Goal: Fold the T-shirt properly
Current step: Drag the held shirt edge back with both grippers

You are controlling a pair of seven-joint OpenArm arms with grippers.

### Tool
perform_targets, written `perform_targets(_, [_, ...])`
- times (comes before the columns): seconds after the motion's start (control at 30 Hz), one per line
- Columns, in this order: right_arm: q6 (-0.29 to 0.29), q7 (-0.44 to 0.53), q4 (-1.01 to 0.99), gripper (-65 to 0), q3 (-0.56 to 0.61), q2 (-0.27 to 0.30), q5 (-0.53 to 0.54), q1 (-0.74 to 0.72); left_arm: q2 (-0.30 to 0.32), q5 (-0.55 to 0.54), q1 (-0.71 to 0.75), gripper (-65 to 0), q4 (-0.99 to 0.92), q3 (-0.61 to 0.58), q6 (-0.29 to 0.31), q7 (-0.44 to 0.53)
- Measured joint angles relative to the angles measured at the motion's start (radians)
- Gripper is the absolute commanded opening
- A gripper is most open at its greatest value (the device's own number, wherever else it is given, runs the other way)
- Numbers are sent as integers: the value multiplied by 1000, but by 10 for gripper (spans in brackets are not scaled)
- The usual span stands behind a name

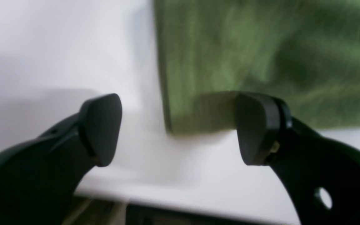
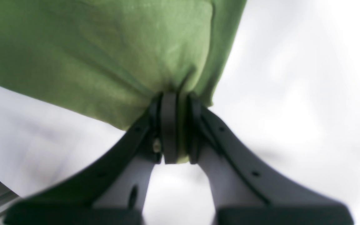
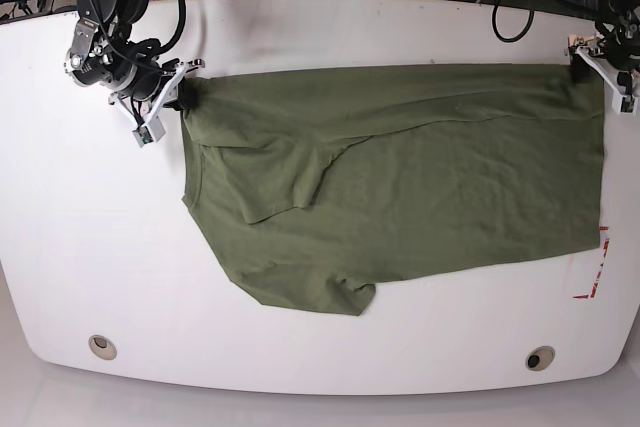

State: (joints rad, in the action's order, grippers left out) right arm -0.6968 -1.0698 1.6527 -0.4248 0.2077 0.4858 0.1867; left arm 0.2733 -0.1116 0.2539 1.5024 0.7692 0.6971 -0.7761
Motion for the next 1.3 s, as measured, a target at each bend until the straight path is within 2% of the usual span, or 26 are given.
perform_targets(0.13, [0,0,0,-610,0,0,0,0,-2,-9,-3,-393,-3,-19,1,0])
perform_targets(0.2, [0,0,0,-612,0,0,0,0,-1,-13,1,-519,-5,-34,1,4])
perform_targets(0.3, [0,0,0,-615,0,0,0,0,-1,-13,-2,-615,-5,-55,0,7])
perform_targets(0.33, [0,0,0,-615,0,0,0,0,-2,-13,-2,-628,-5,-57,0,7])
perform_targets(0.53, [1,9,13,-615,-2,8,18,42,0,-12,26,-628,8,-58,0,7])
perform_targets(0.7, [-2,6,68,-615,-5,36,18,119,0,-10,97,-628,58,-56,2,6])
perform_targets(0.93, [-2,12,135,-615,-7,36,16,217,0,-2,156,-626,100,-57,3,0])
perform_targets(1.03, [-4,15,139,-615,-46,33,40,250,3,-5,173,-626,105,-61,3,7])
perform_targets(1.13, [-4,14,137,-615,-106,35,42,275,24,-12,181,-626,105,-79,5,4])
perform_targets(1.3, [-3,13,138,-615,-108,58,39,293,49,-14,184,-625,105,-113,5,0])
